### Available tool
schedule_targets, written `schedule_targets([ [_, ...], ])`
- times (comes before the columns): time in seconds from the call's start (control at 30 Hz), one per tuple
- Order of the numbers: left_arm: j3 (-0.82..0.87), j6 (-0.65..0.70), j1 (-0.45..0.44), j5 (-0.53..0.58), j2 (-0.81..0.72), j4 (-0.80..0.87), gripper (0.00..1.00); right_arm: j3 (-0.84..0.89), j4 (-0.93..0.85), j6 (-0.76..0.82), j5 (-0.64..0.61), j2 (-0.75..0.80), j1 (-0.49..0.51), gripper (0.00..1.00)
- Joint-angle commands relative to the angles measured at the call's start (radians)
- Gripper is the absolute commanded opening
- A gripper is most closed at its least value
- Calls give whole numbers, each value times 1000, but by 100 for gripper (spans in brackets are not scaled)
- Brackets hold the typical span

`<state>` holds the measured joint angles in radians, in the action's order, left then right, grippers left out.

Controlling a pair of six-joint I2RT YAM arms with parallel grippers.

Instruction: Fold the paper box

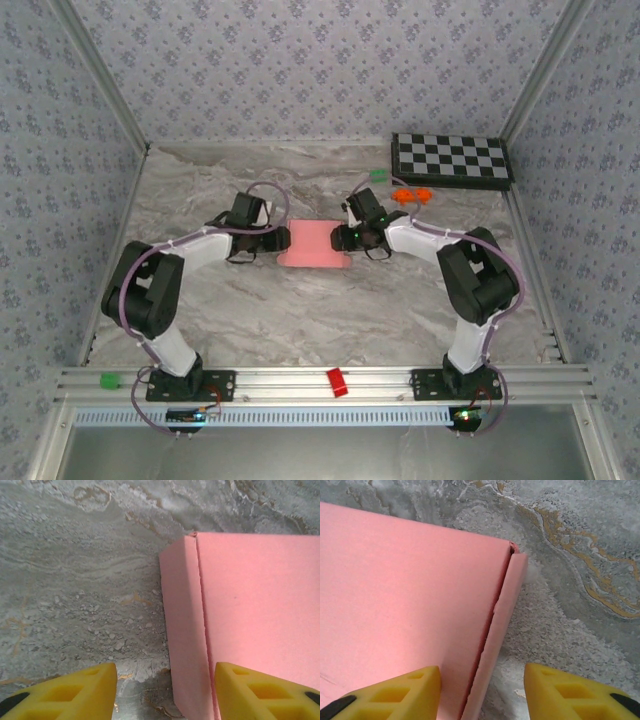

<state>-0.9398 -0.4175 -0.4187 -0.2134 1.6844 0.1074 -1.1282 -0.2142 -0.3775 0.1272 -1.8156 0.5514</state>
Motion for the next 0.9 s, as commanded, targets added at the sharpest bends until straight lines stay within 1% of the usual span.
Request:
schedule_targets([
  [0.0,1,-27,-14,-28,19,-39,52,-1,-23,-12,-21,-44,8,46],
  [0.2,34,-70,-26,-61,24,-84,45,-44,-34,14,-2,-94,11,39],
  [0.3,66,-105,-34,-64,-6,-94,44,-103,-53,56,23,-127,14,38],
  [0.43,148,-173,-66,-58,-60,-150,44,-181,-99,128,46,-179,20,38],
  [0.6,225,-250,-124,-30,-105,-194,44,-306,-183,220,11,-244,27,41],
  [0.67,243,-272,-141,-33,-116,-213,45,-356,-218,235,-27,-259,29,44],
  [0.7,249,-277,-148,-32,-129,-212,45,-380,-238,242,-26,-260,27,46],
  [0.77,251,-276,-150,-12,-161,-189,48,-417,-262,252,-47,-251,23,51],
  [0.87,222,-231,-149,62,-231,-91,53,-454,-284,250,-62,-216,11,54],
])
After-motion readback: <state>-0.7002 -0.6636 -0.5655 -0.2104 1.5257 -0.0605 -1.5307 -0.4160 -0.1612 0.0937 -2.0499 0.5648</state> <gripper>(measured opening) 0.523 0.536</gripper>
